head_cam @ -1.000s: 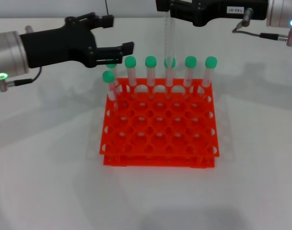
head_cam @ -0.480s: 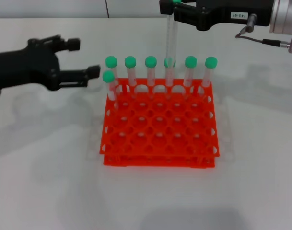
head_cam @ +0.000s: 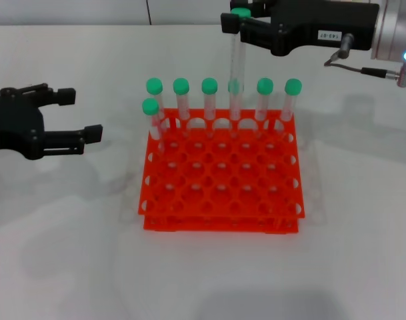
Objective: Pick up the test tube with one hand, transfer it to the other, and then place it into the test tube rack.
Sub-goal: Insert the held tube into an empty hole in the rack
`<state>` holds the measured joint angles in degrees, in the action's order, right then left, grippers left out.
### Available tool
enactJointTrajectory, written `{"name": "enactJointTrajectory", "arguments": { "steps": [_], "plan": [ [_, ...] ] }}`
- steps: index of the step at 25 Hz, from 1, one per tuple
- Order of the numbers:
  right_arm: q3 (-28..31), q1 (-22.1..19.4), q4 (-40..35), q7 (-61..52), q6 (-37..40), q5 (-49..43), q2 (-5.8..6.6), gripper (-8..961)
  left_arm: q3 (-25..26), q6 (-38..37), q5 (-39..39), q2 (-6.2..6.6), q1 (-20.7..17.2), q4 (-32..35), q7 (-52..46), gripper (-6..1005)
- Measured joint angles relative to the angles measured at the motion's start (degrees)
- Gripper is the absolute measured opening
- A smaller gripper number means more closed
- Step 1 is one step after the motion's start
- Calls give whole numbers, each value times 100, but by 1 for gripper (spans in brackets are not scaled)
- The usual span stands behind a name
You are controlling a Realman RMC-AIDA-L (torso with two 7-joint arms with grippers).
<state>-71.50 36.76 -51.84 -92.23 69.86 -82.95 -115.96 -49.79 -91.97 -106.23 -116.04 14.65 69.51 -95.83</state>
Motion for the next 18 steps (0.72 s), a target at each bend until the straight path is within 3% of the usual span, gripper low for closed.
{"name": "enactJointTrajectory", "arguments": {
  "steps": [18],
  "plan": [
    [-746, -11, 1048, 1142, -373, 1635, -21, 273, 13, -22, -127, -19, -17, -36, 270, 894]
  ]
}}
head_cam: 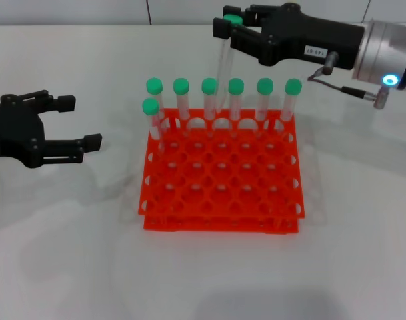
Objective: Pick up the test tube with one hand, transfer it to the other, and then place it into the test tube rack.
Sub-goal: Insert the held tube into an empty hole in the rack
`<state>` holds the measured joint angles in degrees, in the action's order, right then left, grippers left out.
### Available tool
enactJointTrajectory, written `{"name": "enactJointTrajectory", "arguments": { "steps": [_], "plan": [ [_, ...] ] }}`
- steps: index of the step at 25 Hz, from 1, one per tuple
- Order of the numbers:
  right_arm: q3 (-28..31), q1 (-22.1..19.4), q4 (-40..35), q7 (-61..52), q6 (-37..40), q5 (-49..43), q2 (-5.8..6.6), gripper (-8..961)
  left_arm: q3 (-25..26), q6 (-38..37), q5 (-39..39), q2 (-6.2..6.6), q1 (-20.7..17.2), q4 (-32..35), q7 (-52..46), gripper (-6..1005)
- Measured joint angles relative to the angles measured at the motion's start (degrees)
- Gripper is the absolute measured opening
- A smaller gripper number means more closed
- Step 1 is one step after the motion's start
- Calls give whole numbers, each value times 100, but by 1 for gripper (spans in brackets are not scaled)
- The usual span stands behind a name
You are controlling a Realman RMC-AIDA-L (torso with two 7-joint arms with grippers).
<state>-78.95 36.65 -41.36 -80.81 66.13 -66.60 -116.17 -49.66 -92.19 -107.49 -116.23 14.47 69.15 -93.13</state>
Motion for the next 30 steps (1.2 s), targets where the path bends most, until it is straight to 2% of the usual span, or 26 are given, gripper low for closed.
{"name": "enactJointTrajectory", "arguments": {
  "steps": [10, 22, 30],
  "plan": [
    [-884, 0, 122, 414, -586, 636, -2, 273, 0, -6, -175, 8, -48, -130, 199, 893],
    [-1252, 0, 129, 608, -758, 975, -2, 273, 6, 8, -352, 8, -180, -195, 217, 894],
    [-1405, 59, 137, 631, -944, 1032, -2, 273, 88, 18, -452, -37, -183, -200, 292, 894]
  ]
}}
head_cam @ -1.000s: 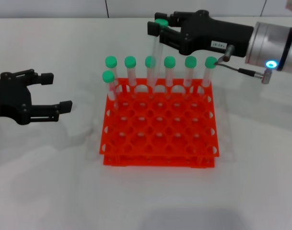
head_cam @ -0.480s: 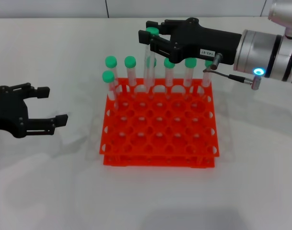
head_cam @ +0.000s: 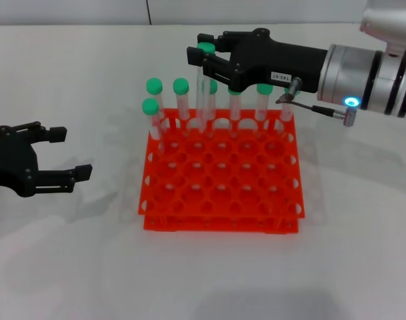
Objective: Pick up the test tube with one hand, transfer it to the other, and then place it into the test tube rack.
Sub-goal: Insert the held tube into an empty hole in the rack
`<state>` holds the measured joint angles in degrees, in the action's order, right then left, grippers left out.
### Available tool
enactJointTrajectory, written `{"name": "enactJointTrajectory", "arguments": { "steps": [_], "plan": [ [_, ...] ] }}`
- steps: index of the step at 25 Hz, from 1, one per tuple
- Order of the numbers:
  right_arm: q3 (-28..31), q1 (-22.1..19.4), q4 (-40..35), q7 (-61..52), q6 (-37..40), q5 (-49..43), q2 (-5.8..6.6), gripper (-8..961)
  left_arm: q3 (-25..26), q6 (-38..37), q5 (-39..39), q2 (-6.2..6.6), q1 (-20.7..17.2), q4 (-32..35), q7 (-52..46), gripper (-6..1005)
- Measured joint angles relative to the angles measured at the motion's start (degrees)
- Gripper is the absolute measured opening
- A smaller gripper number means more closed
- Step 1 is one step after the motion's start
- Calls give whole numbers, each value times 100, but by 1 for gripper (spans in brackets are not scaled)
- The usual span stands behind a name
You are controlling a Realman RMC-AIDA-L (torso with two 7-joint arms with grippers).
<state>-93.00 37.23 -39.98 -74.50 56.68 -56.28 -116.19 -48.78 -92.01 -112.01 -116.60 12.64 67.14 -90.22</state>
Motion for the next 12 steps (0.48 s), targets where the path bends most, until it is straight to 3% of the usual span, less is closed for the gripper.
{"name": "enactJointTrajectory", "arguments": {
  "steps": [12],
  "plan": [
    [-351, 17, 29, 244, -205, 508, 0, 272, -21, 7, 0, -12, 246, -304, 182, 894]
  ]
}}
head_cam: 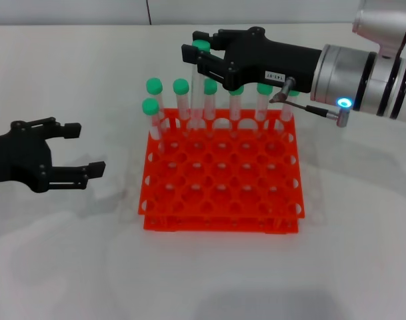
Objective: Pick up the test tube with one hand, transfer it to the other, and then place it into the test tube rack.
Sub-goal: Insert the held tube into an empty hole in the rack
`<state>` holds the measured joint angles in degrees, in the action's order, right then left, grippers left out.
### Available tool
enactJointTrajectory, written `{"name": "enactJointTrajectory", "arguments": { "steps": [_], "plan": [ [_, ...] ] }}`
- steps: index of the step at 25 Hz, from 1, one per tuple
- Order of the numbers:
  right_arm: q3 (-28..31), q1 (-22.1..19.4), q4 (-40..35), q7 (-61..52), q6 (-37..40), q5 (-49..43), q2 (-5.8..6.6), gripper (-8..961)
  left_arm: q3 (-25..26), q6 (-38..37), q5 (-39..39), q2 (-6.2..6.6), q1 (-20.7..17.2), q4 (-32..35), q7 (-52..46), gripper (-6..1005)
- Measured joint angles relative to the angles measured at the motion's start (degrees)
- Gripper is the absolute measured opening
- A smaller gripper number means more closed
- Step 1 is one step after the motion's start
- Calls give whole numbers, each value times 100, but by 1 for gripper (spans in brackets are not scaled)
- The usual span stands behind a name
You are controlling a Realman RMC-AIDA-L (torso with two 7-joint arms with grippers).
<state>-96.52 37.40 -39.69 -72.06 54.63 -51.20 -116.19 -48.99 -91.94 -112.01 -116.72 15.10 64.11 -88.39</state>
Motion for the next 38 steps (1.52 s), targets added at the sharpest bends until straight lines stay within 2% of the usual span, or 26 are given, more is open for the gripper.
{"name": "enactJointTrajectory", "arguments": {
  "steps": [6, 13, 26, 38],
  "plan": [
    [-278, 33, 181, 278, -41, 501, 0, 272, -22, -18, -132, 1, 61, -133, 32, 893],
    [-438, 106, 242, 353, -64, 731, 0, 272, -5, -6, -395, -76, 32, -136, 30, 894],
    [-1024, 193, 424, 740, -585, 1568, 1, 272, 12, -26, -418, -74, 60, -136, 28, 894],
    [-1481, 185, 501, 1152, -666, 2243, 0, 271, 12, -21, -418, -69, 88, -136, 32, 893]
  ]
}}
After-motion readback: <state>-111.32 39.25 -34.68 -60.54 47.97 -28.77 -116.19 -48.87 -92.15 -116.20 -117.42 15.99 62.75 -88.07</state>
